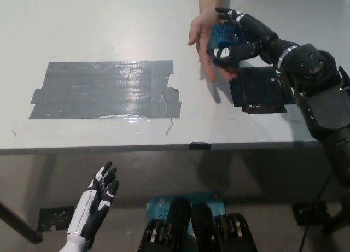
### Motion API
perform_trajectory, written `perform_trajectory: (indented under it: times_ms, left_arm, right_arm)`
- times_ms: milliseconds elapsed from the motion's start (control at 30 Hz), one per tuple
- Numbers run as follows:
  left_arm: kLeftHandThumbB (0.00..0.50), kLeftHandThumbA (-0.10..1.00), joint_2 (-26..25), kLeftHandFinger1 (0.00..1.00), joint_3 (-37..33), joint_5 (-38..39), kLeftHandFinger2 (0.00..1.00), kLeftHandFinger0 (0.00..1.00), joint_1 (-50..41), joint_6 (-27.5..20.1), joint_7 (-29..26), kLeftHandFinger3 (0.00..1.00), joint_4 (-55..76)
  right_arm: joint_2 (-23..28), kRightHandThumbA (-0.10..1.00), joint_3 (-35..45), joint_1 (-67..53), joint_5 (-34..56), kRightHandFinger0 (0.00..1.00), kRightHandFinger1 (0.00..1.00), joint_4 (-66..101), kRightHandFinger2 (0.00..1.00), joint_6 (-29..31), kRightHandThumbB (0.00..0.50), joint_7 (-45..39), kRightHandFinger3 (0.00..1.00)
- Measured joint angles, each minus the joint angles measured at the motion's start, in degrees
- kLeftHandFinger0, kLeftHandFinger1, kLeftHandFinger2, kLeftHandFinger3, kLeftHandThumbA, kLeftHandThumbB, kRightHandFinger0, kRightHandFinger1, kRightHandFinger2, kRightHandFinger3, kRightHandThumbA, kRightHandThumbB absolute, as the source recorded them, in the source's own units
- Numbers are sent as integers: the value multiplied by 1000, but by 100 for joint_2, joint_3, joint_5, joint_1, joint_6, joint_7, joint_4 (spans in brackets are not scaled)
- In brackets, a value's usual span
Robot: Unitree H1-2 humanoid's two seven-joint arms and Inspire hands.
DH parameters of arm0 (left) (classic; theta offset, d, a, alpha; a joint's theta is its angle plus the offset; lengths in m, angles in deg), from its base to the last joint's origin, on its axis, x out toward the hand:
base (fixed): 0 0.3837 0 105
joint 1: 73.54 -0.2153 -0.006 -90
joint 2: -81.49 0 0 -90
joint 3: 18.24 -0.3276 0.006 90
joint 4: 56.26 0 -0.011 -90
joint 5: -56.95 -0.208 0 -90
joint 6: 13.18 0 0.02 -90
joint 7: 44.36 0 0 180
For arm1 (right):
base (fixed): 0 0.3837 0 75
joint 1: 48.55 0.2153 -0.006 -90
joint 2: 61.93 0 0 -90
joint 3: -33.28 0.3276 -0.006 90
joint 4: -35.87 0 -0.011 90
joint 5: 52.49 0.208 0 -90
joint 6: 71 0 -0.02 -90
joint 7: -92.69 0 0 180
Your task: A person hands a rubik's cube to the robot and rhe robot picks it up with its right hand and places it on the black spot on the desk infron tof it
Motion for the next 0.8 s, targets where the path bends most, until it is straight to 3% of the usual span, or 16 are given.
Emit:
perform_trajectory:
  times_ms: [33, 67, 100, 133, 167, 200, 233, 300, 400, 467, 600, 800]
  left_arm:
    - [130, 848, -4, 1000, 1, 0, 1000, 1000, 7, 0, 0, 1000, 0]
    - [129, 850, -8, 1000, 3, 0, 1000, 1000, 12, 0, 0, 1000, 0]
    - [129, 851, -18, 1000, 5, 1, 1000, 1000, 17, 0, 0, 1000, 0]
    - [135, 858, -26, 1000, 5, 1, 1000, 1000, 22, -1, 0, 1000, -2]
    - [135, 859, -33, 1000, 6, 1, 1000, 1000, 27, -1, 0, 1000, -2]
    - [140, 865, -40, 1000, 7, 1, 1000, 1000, 34, -1, 0, 1000, -1]
    - [139, 865, -43, 1000, 9, 1, 1000, 1000, 39, -1, 0, 1000, -1]
    - [126, 851, -50, 1000, 19, 5, 1000, 1000, 59, -1, 0, 1000, -1]
    - [129, 853, -50, 1000, 30, 13, 1000, 1000, 87, 0, 0, 1000, -1]
    - [113, 851, -50, 1000, 33, 17, 1000, 1000, 95, 0, 0, 1000, -3]
    - [106, 851, -50, 1000, 33, 16, 1000, 1000, 97, -4, 0, 1000, -30]
    - [90, 823, -49, 1000, 32, 16, 1000, 1000, 97, -8, 0, 1000, -41]
  right_arm:
    - [18, 124, -64, 3, -41, 783, 828, -28, 873, 2, 378, 2, 913]
    - [31, -56, -119, 8, -76, 425, 579, -52, 684, -1, 341, 10, 691]
    - [52, -91, -250, 18, -177, 334, 523, -85, 663, -12, 331, 45, 651]
    - [73, -100, -370, 26, -271, 236, 461, -118, 558, -25, 298, 77, 491]
    - [92, -100, -468, 37, -345, 192, 483, -142, 624, -41, 289, 97, 508]
    - [124, -100, -604, 52, -448, 183, 537, -155, 741, -58, 290, 109, 551]
    - [149, -100, -689, 68, -508, 486, 750, -169, 819, -69, 290, 111, 538]
    - [229, -100, -902, 108, -680, 371, 687, -195, 857, -74, 270, 117, 725]
    - [304, -100, -1007, 126, -808, 269, 728, -206, 1000, -75, 235, 123, 931]
    - [342, -100, -1013, 121, -880, 323, 827, -209, 1000, -80, 216, 131, 1000]
    - [386, -100, -972, 90, -935, 356, 836, -170, 1000, -88, 200, 154, 1000]
    - [391, -100, -745, -20, -972, 364, 808, 63, 1000, -91, 120, 382, 1000]
